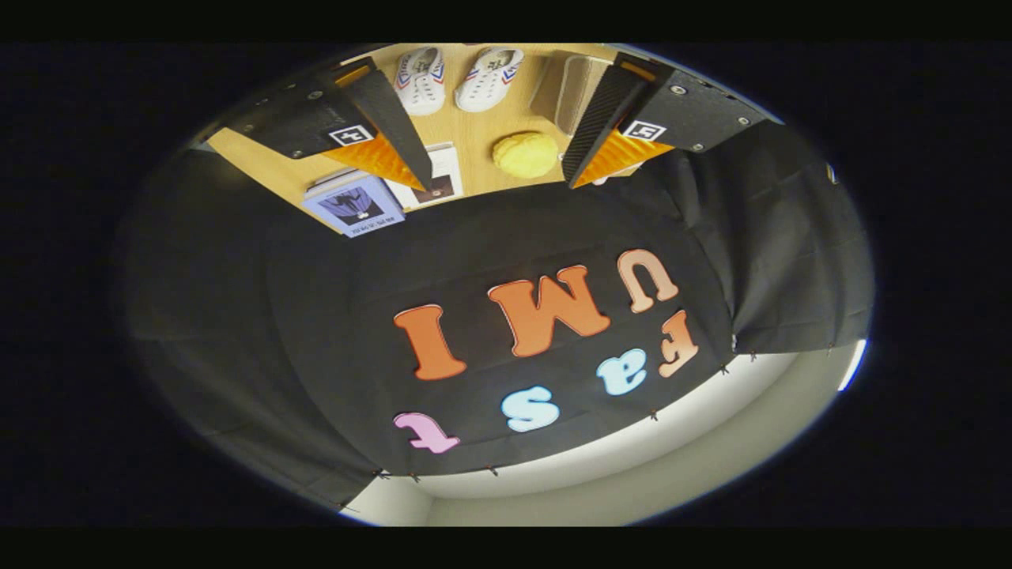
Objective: Open the storage box then place both shoes into the box .Put the left shoe in first, then the right shoe, with the right side of both shoes facing outward in a uniform manner.
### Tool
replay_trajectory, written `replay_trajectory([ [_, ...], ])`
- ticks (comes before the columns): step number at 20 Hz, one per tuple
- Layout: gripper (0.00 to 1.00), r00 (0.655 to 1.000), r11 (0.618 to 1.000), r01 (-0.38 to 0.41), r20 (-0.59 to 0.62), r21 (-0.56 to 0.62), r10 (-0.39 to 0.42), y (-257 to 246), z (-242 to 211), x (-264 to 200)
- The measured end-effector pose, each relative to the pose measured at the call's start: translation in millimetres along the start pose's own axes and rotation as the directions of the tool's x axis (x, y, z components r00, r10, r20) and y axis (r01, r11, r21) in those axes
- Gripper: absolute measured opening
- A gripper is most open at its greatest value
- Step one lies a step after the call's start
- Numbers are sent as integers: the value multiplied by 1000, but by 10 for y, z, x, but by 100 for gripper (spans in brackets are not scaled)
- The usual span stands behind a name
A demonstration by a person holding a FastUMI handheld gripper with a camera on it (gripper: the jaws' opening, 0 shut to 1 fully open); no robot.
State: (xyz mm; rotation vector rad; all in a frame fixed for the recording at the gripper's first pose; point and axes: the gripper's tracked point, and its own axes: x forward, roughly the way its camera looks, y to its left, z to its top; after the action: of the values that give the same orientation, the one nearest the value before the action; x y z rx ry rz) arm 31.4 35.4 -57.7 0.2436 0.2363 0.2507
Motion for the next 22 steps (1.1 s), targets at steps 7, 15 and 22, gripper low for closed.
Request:
replay_trajectory([
  [7,98,982,983,-109,-139,148,130,205,-534,167],
  [15,98,920,944,-158,-305,290,248,409,-1355,257],
  [22,98,834,848,-171,-384,502,396,765,-2001,241],
])
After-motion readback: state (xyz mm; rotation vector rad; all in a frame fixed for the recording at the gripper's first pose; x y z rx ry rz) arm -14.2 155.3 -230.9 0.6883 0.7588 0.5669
